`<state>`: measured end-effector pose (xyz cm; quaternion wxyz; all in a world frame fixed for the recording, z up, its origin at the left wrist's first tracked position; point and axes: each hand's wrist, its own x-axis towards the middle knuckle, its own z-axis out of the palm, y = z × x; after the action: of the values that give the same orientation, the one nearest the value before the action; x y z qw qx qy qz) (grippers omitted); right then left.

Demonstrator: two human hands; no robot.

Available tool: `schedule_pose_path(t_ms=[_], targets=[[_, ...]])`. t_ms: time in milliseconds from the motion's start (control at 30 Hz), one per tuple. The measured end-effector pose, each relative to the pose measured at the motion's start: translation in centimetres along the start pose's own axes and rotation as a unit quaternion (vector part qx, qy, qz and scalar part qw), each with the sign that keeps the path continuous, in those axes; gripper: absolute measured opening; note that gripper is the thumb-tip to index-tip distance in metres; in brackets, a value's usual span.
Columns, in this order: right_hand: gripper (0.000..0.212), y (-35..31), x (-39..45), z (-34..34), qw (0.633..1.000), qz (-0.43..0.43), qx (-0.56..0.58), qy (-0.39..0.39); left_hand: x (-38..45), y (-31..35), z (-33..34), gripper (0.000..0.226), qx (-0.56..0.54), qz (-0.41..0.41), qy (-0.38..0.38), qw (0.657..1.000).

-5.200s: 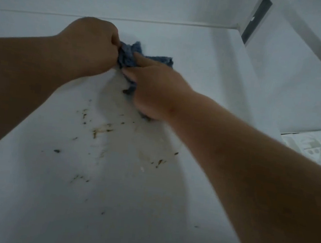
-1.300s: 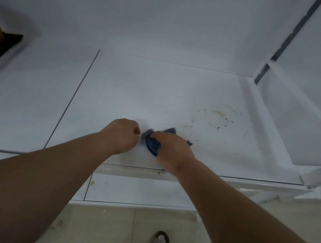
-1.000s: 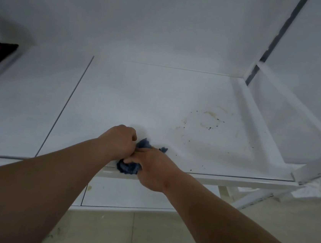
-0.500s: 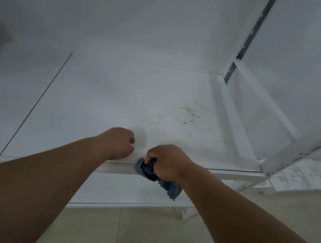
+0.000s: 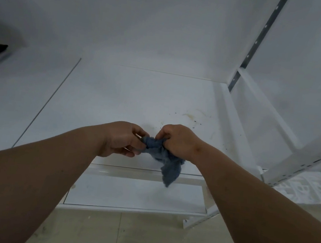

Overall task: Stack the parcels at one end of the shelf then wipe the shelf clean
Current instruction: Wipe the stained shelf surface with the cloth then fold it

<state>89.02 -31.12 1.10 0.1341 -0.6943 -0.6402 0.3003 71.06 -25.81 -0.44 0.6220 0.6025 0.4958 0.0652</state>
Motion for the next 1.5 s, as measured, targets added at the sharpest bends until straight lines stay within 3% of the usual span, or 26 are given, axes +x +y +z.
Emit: schedule_pose_path(t_ms=[167, 267, 400, 500, 567, 700, 800, 867, 967, 1067, 1133, 1200, 1333, 1400, 1500], targets=[[0.007, 0.3, -0.5, -1.3, 0.997, -0.018, -0.073, -0.021, -0.3, 1.3, -0.1, 0.022, 0.066, -0.018, 0.022, 0.997], [0.006, 0.6, -1.2, -1.8, 0.997, -0.015, -0.065, -0.035, -0.7, 2.0, -0.1, 0.016, 0.093, -0.03, 0.048, 0.994], [0.009, 0.2, -2.1, -2.6, 0.992, 0.042, 0.113, -0.027, -1.6, 2.8, -0.1, 0.007, 0.074, -0.027, 0.044, 0.996], [0.019, -0.6, -2.6, -3.5, 0.964, 0.04, 0.26, -0.038, -1.8, 3.1, 0.0, 0.032, 0.042, -0.016, 0.028, 0.999], [0.024, -1.6, -3.2, -4.1, 0.954, 0.024, 0.295, -0.044, -2.0, 3.3, 0.1, 0.039, 0.063, 0.009, 0.011, 0.998], [0.023, -3.0, -3.4, -4.3, 0.973, 0.009, 0.229, 0.001, -2.8, 3.8, 0.6, 0.037, 0.1, 0.02, -0.041, 0.994], [0.02, -3.2, -3.5, -4.1, 0.963, 0.023, 0.268, 0.013, -3.4, 4.1, 1.0, 0.031, 0.132, 0.015, -0.035, 0.991], [0.014, -3.2, -3.5, -4.0, 0.987, 0.03, 0.157, 0.02, -3.7, 4.3, 1.1, 0.021, 0.19, 0.004, -0.025, 0.981], [0.026, -3.3, -3.4, -3.7, 0.997, 0.066, -0.026, 0.019, -4.1, 4.8, 1.0, 0.015, 0.305, -0.006, 0.036, 0.951], [0.022, -3.4, -3.9, -3.7, 0.998, 0.05, 0.037, -0.023, -4.3, 5.2, 1.0, 0.019, 0.31, 0.027, 0.121, 0.942], [0.02, -3.4, -4.3, -3.6, 0.991, 0.052, 0.112, -0.043, -4.5, 5.6, 1.3, 0.019, 0.275, 0.036, 0.132, 0.952], [0.021, -3.3, -4.3, -3.6, 0.995, 0.051, 0.07, -0.047, -4.6, 6.0, 1.6, 0.017, 0.279, 0.051, 0.146, 0.948], [0.029, -3.8, -4.2, -3.6, 0.997, 0.071, 0.013, 0.018, -4.4, 6.6, 1.9, 0.024, 0.386, 0.097, 0.21, 0.893], [0.029, -4.0, -4.4, -3.5, 0.994, 0.093, 0.058, 0.026, -4.6, 6.8, 1.8, 0.026, 0.352, 0.086, 0.204, 0.909], [0.026, -4.8, -4.7, -3.3, 0.957, 0.129, 0.257, 0.022, -5.4, 6.9, 1.7, 0.015, 0.048, 0.027, 0.122, 0.991]])
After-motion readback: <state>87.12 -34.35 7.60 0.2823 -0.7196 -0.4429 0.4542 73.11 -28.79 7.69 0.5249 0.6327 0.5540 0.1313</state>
